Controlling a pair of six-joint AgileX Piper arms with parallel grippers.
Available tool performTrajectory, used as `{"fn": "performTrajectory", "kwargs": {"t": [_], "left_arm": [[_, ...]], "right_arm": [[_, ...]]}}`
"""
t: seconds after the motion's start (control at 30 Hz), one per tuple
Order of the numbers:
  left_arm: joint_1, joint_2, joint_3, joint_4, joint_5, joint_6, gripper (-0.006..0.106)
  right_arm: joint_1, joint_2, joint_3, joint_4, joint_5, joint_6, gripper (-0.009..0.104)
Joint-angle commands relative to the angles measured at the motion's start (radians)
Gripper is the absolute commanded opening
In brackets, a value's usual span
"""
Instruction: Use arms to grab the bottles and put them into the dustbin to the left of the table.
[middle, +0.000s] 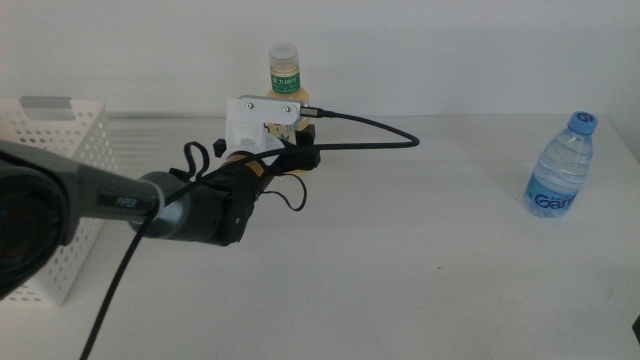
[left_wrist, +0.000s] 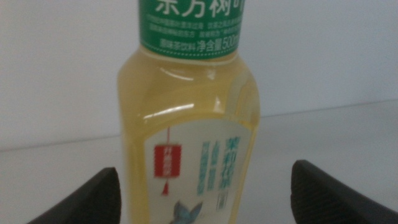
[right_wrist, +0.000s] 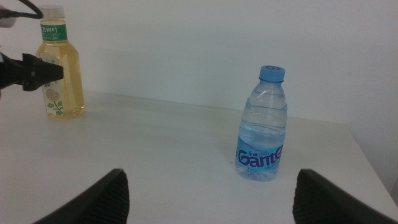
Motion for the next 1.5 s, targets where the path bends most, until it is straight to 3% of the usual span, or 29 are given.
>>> {"fn": "performTrajectory", "kwargs": {"t": [0.0,0.57,1.07,1.2,1.47], "left_arm": [[-0.002,-0.031,-0.066,-0.004,-0.063,0.0,0.089],[0.028,0.113,-0.25,0.003,-0.047,0.0,0.089],[0.026,0.176,-0.271,0.03,-0.196,0.0,0.085],[0.026,0.176,-0.271,0.024,-0.182,0.0,0.067],[0.025,0.162,-0.268,0.043,-0.135,-0.028,0.001]], "right_arm": [[-0.005,-0.028,-0.008,-0.005,-0.075,-0.011,0.072],[-0.005,-0.028,-0.008,-0.005,-0.075,-0.011,0.071],[-0.005,-0.028,-0.008,-0.005,-0.075,-0.011,0.071],[-0.005,-0.028,-0.008,-0.005,-0.075,-0.011,0.071],[-0.005,-0.028,-0.008,-0.005,-0.075,-0.011,0.071]]}}
